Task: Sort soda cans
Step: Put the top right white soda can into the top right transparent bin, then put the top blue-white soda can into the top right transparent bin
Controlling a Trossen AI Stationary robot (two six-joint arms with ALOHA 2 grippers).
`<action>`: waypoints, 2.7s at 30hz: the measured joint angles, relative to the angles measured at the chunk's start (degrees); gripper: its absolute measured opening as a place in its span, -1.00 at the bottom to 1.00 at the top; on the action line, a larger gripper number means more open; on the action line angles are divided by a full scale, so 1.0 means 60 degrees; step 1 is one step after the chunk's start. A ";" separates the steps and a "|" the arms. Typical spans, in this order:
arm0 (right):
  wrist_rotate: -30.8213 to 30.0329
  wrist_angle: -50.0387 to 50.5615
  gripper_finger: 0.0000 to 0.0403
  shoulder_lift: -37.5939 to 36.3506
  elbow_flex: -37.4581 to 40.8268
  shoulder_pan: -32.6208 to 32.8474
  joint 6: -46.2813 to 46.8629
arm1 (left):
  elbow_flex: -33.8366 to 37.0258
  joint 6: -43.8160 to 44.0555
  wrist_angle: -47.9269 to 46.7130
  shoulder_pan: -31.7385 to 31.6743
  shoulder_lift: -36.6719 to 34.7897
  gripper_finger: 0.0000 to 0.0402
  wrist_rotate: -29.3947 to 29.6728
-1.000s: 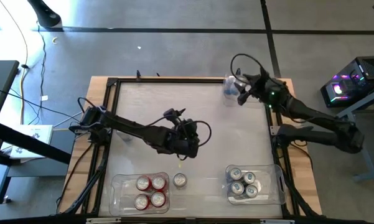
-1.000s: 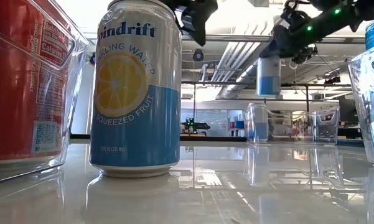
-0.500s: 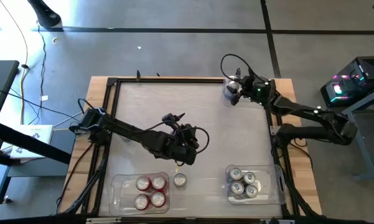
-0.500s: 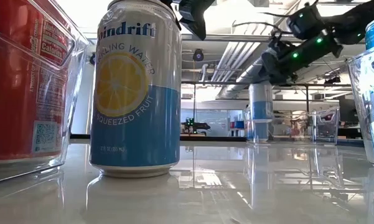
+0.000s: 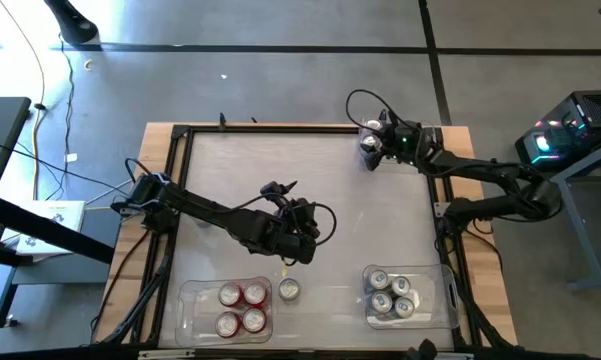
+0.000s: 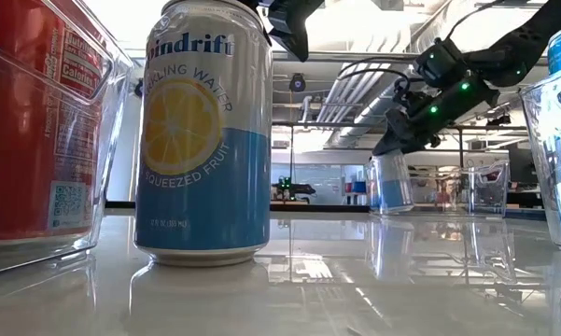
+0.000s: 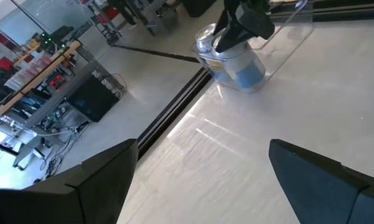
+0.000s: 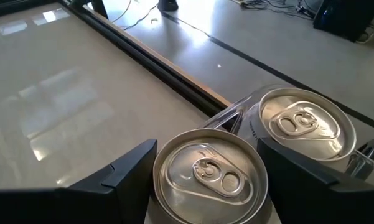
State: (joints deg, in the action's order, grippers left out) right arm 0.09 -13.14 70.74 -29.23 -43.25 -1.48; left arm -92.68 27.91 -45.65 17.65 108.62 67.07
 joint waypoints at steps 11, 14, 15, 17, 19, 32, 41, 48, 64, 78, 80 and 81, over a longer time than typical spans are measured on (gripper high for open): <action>0.0252 0.0669 0.48 -0.0300 -0.0014 -0.0003 -0.0291 | 0.0000 -0.0002 0.0009 0.0000 0.0000 0.78 -0.0087; 0.0288 0.1007 0.49 -0.0500 -0.0103 -0.0006 -0.0305 | 0.0000 -0.0002 0.0019 0.0000 0.0000 0.78 -0.0087; 0.0323 0.1054 0.49 -0.0574 -0.0137 0.0001 -0.0302 | 0.0004 -0.0002 0.0037 0.0000 0.0000 0.78 -0.0087; 0.0329 0.1120 0.49 -0.0771 -0.0209 0.0001 -0.0307 | 0.0004 -0.0002 0.0084 0.0000 0.0000 0.78 -0.0092; 0.0326 0.1165 0.49 -0.0958 -0.0328 0.0001 -0.0308 | 0.0004 -0.0002 0.0124 0.0000 0.0000 0.78 -0.0223; 0.0806 0.2030 0.49 -0.2986 -0.0882 0.0389 0.0246 | 0.0011 0.1959 -0.2499 0.0059 -0.0845 0.76 -0.0776; 0.1668 0.2363 0.49 -0.3810 -0.0732 0.2211 0.0755 | 0.0011 0.5229 -0.6472 -0.0593 -0.2796 0.74 -0.4121; 0.1590 0.2152 0.49 -0.3799 -0.0729 0.3301 0.0684 | 0.0297 0.3439 -0.7185 -0.2665 -0.3165 0.74 -0.8131; 0.1572 0.2455 0.49 -0.3796 -0.0721 0.4110 0.0315 | 0.4360 0.3720 -0.7395 -0.3759 -0.5256 0.74 -1.0062; 0.1470 0.2444 0.49 -0.3796 -0.0721 0.4110 0.0245 | 0.7003 0.4429 -0.6228 -0.3752 -0.6224 0.74 -1.0508; 0.1470 0.2443 0.49 -0.3796 -0.0721 0.4110 0.0245 | 0.7272 0.4390 -0.5796 -0.3752 -0.6226 0.74 -1.0593; 0.1470 0.2443 0.49 -0.3796 -0.0721 0.4110 0.0245 | 0.7376 0.4292 -0.5569 -0.3754 -0.6233 0.74 -1.0627</action>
State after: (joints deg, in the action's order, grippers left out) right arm 8.91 1.52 47.97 -33.56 -18.59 -0.01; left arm -48.43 53.66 -79.07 -4.87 71.22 3.31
